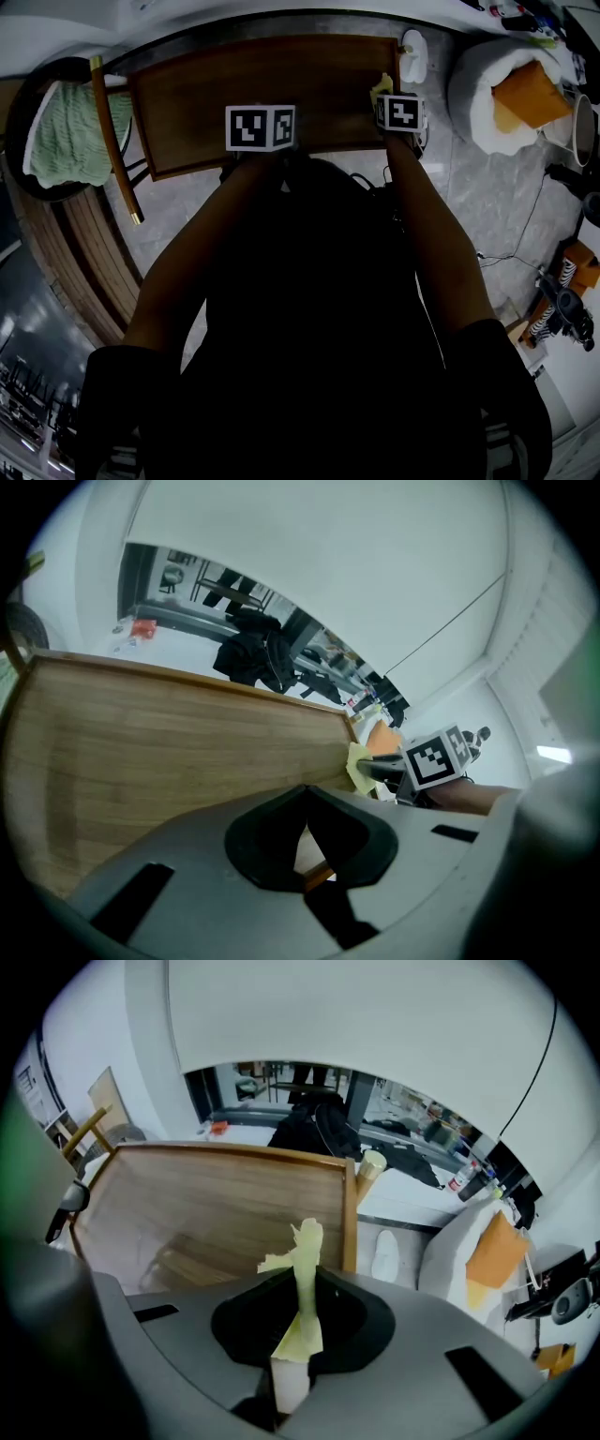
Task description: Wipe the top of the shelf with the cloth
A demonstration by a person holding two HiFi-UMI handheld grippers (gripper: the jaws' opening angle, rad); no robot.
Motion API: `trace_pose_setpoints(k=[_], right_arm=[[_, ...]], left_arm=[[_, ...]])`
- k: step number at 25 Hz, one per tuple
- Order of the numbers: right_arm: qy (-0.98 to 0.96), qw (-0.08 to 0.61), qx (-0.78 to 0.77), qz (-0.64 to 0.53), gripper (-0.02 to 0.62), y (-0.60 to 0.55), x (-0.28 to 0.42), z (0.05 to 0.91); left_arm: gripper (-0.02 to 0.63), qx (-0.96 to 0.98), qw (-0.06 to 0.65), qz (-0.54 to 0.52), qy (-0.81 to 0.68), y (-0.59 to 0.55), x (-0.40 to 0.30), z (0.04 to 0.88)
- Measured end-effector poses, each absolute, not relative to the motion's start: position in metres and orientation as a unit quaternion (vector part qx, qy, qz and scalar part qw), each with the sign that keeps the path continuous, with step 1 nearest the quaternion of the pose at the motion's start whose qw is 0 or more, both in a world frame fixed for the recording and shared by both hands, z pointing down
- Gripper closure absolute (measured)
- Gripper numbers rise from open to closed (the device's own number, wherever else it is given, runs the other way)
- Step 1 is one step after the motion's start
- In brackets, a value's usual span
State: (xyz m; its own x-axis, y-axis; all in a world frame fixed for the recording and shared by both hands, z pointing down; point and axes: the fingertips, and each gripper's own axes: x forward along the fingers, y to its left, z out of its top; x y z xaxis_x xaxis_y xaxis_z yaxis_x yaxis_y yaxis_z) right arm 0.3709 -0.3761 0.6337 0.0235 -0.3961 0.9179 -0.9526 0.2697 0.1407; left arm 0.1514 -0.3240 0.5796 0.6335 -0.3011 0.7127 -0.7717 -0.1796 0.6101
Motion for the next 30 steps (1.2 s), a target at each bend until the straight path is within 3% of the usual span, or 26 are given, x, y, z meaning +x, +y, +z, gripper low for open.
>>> trace_pose_setpoints(k=[4, 12, 20, 30], right_arm=[[-0.698, 0.415, 0.51, 0.285, 0.548, -0.389, 0.299, 0.609], [-0.807, 0.295, 0.375, 0.349, 0.548, -0.375, 0.051, 0.594], [-0.837, 0.314, 0.27, 0.359, 0.548, -0.334, -0.117, 0.621], [-0.839, 0.363, 0.224, 0.338, 0.548, -0.304, -0.183, 0.666]], left_arm=[[0.594, 0.732, 0.523, 0.209, -0.384, -0.323, 0.105, 0.568], [0.594, 0.711, 0.52, 0.19, -0.434, -0.307, -0.033, 0.54], [0.594, 0.69, 0.508, 0.194, -0.478, -0.297, -0.146, 0.532], [0.594, 0.682, 0.518, 0.184, -0.483, -0.267, -0.194, 0.532]])
